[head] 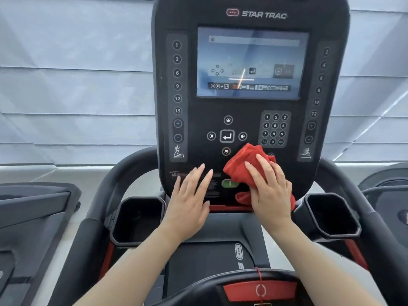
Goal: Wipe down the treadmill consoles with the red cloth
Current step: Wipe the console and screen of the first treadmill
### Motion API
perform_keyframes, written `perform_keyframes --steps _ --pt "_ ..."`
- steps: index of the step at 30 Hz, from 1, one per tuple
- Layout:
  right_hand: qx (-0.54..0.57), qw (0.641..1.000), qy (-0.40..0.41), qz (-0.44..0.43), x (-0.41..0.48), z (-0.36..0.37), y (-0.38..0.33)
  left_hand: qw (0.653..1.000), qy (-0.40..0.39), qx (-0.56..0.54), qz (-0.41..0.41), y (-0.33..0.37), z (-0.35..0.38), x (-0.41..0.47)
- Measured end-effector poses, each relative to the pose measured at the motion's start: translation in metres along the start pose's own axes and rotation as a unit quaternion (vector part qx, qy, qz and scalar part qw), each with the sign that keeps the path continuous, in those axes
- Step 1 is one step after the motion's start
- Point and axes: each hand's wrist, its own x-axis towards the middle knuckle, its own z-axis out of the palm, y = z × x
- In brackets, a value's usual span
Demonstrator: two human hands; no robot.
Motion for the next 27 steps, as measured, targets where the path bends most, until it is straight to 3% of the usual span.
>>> perform_keyframes --steps 6,11,19,27 --pt "0.025 0.999 0.001 0.022 -0.011 -0.001 0.008 0.998 -0.030 0.045 -0.016 0.013 0.018 0.001" --pt "0.039 0.999 0.007 -0.030 0.004 0.001 0.009 0.999 -0.017 0.039 -0.032 0.018 0.018 0.003" --pt "0.034 0.995 0.065 0.064 0.023 -0.022 0.067 0.998 0.048 0.036 -0.015 0.047 0.004 0.045" --pt "0.025 0.999 0.021 -0.021 -0.019 -0.006 0.095 0.997 0.024 0.073 -0.003 0.091 0.034 0.070"
